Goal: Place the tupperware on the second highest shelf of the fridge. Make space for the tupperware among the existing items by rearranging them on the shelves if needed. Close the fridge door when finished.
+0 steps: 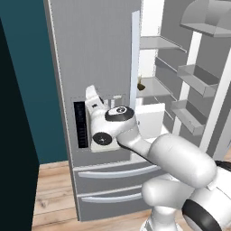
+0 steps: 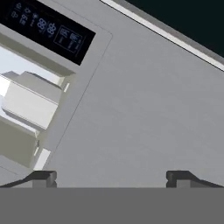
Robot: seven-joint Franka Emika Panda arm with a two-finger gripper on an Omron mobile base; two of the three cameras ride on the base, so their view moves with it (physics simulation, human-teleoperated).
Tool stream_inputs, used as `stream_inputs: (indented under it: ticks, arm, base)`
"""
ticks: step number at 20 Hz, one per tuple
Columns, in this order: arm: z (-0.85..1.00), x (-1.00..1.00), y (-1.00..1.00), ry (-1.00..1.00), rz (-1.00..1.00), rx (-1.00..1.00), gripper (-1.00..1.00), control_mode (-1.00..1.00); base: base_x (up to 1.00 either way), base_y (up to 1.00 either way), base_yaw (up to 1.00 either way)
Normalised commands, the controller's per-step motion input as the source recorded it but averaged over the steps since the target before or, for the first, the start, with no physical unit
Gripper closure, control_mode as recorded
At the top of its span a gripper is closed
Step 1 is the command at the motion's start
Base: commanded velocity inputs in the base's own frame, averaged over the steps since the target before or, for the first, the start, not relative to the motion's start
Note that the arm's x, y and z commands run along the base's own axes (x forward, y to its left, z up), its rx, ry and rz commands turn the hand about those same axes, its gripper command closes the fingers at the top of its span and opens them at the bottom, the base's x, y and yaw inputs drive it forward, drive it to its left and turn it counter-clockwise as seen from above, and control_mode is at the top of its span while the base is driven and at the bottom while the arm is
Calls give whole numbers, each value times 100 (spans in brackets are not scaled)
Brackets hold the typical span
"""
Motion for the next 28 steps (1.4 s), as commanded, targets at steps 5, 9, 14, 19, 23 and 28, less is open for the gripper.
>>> stream_inputs:
  ticks: [5, 9, 14, 19, 23, 28]
  arm:
    - [3, -1, -73, 9, 0, 7, -100, -100]
    - [-20, -3, -93, 18, 4, 5, -100, -100]
    - [15, -34, -63, 7, 14, 10, -100, -100]
    - [71, -34, -24, 14, 19, 12, -100, -100]
    - [76, -42, -16, 32, 19, 10, -100, -100]
    - [31, -56, -23, 38, 19, 8, -100, -100]
  base:
    - [0, 0, 0]
    - [0, 0, 0]
    - [0, 0, 0]
    - [0, 0, 0]
    - [0, 0, 0]
    - [0, 0, 0]
